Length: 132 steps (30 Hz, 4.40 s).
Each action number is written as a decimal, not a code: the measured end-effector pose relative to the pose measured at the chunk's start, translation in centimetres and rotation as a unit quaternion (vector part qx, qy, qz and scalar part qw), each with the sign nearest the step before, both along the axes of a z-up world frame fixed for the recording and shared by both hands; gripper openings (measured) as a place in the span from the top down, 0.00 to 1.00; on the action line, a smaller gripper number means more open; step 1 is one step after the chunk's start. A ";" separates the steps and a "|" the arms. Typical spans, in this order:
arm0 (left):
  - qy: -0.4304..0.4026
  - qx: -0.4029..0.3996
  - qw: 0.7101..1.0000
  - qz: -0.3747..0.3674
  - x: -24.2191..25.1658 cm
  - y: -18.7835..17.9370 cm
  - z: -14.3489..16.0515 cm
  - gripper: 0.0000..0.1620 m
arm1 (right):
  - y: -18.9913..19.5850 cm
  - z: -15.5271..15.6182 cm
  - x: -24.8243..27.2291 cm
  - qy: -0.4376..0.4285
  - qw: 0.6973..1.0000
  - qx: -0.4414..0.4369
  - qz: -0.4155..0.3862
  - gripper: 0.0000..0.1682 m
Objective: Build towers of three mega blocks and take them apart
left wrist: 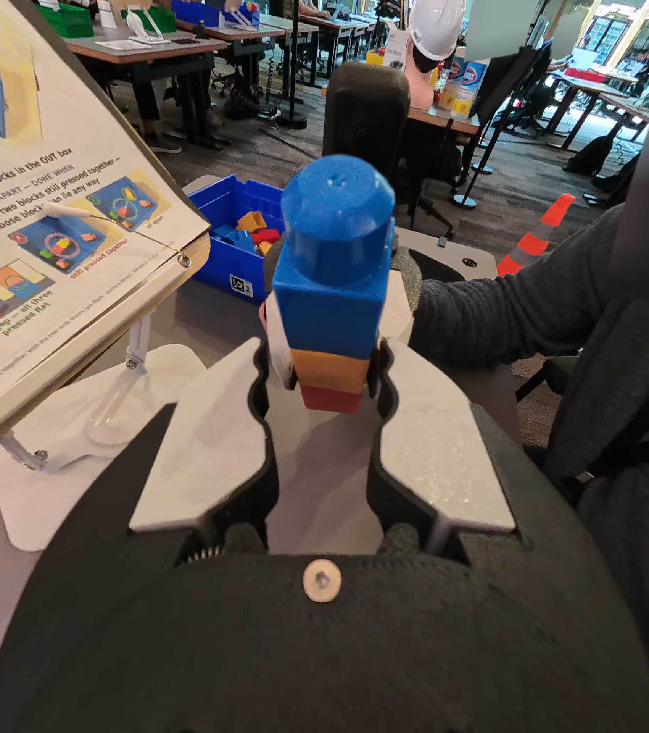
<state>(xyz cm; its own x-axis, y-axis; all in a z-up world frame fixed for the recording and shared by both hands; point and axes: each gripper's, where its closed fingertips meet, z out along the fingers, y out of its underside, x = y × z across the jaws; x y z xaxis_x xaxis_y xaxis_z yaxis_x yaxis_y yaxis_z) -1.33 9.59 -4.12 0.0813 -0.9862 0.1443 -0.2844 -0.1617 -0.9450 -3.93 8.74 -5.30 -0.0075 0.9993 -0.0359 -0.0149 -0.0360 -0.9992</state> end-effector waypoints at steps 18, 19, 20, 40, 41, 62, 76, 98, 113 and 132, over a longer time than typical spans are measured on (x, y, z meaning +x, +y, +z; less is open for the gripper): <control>0.173 0.043 0.984 -0.010 2.0 -1.1 -6.1 0.77 | -0.2 1.0 2.7 -0.064 0.997 0.032 0.001 0.79; 0.175 0.039 0.984 -0.007 2.0 -1.1 -6.3 0.77 | -0.1 0.8 2.7 -0.076 0.997 0.032 -0.001 0.79; 0.170 0.032 0.985 -0.004 2.1 -1.0 -6.2 0.77 | 0.0 0.9 2.9 -0.084 0.996 0.037 -0.009 0.79; 0.193 0.035 0.980 0.017 1.6 -0.5 -7.4 0.78 | 12.9 -2.7 35.3 -0.228 0.834 -0.094 -0.493 0.69; 0.188 0.029 0.982 0.017 1.8 -0.5 -7.3 0.78 | 13.1 -3.5 36.7 -0.245 0.814 -0.104 -0.516 0.67; 0.174 0.051 0.983 0.006 3.9 -1.0 -5.9 0.78 | -0.3 -1.6 4.3 -0.189 0.982 -0.002 0.006 0.82; 0.118 0.023 0.993 -0.013 4.3 -1.7 -6.7 0.78 | -0.2 1.8 4.5 -0.083 0.996 -0.015 0.012 0.83; 0.167 0.030 0.985 0.009 3.5 -1.4 -8.6 0.78 | 6.4 3.5 16.8 -0.124 0.971 0.003 -0.206 0.80; 0.140 0.028 0.990 0.016 5.3 -1.3 -8.6 0.78 | 10.1 -0.2 29.4 -0.196 0.908 -0.052 -0.366 0.71; 0.107 0.052 0.993 0.022 5.7 -1.4 -6.3 0.78 | -0.7 -2.2 5.2 -0.213 0.976 0.023 0.032 0.83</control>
